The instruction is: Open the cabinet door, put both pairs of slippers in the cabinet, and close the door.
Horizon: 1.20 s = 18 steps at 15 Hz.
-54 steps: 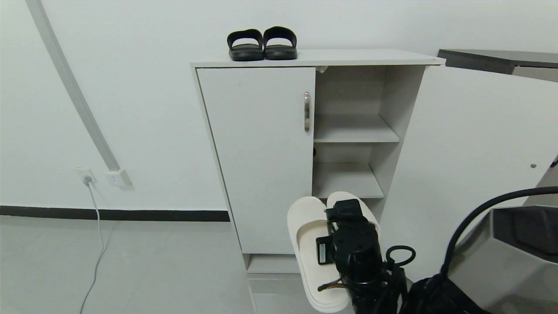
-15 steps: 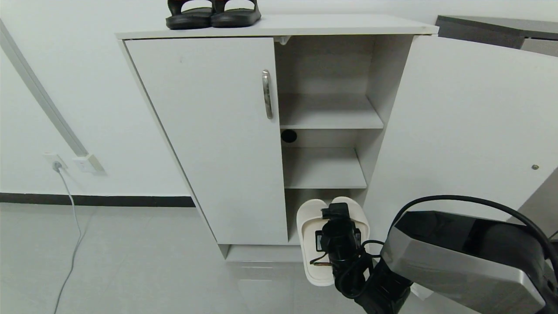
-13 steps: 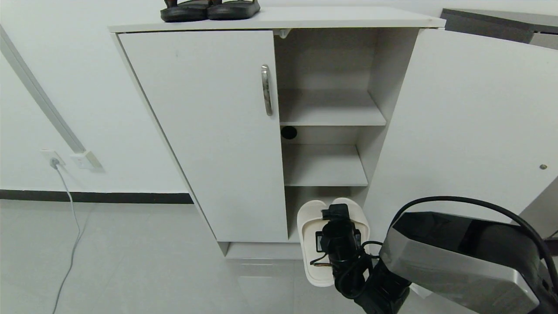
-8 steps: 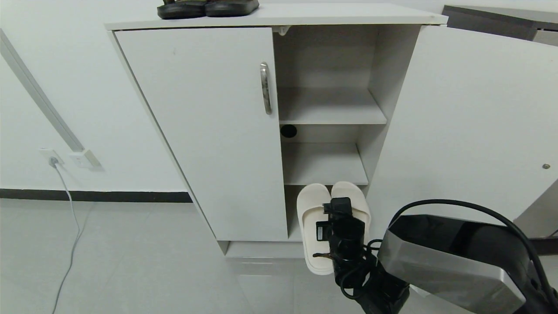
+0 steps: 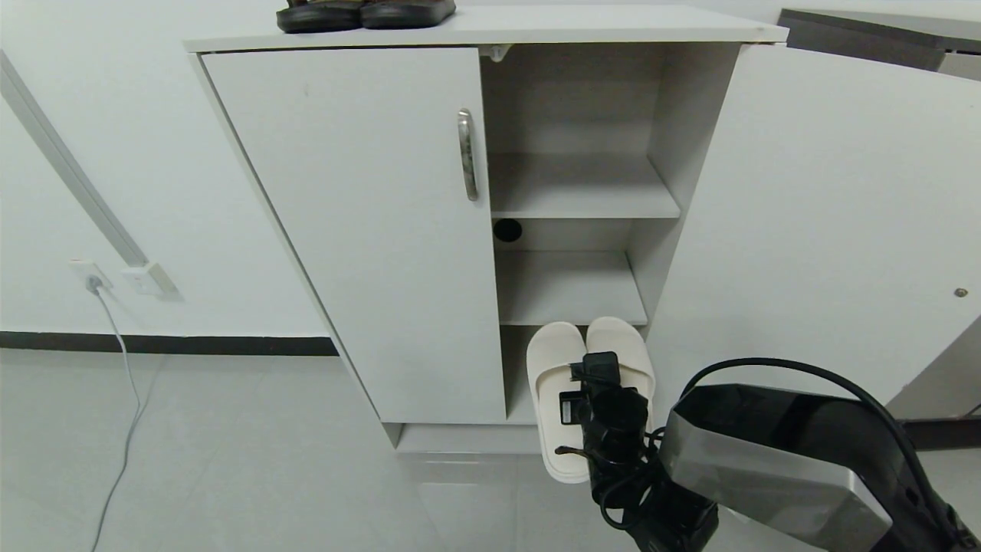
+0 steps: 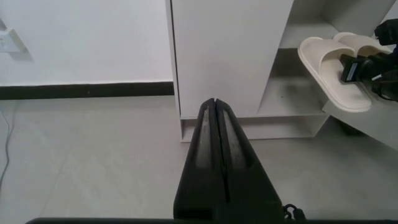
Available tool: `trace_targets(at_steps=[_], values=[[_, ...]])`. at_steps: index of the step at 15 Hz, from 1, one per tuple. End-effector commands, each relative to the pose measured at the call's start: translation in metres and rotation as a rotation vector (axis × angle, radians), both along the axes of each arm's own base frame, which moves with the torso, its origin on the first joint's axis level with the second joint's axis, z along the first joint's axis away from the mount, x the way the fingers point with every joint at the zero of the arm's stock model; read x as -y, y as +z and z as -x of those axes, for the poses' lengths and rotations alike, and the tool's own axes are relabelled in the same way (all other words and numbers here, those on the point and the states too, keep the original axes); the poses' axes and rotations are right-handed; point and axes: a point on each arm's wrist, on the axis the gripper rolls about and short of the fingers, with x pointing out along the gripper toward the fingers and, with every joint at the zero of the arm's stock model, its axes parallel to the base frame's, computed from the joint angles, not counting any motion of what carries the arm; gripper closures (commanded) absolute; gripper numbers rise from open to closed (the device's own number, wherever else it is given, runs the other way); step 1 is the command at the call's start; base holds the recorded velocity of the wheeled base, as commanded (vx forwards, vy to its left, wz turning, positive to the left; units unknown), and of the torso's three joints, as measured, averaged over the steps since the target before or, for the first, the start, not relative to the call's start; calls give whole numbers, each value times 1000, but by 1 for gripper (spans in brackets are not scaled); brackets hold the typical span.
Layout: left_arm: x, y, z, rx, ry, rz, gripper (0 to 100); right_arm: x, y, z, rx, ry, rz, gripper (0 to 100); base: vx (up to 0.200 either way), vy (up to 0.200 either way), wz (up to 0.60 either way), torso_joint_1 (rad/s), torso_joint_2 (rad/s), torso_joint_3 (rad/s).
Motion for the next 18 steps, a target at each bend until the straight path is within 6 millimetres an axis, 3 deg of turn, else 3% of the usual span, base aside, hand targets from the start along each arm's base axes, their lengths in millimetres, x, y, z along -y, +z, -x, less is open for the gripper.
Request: trace_targets(at_steps=[1,13,18], values=[[0,0,0,-1,0,0,100,1,0,-1,0,-2,1,100,0,0,0,0,0,0],[0,0,0,0,0,2,100,0,2,-3,8,-5,-6,100,200,0,0,0,4,3],[0,0,0,-1,0,0,100,3,2,-8,5,-17,-3,100,0,0,0,0,0,0]])
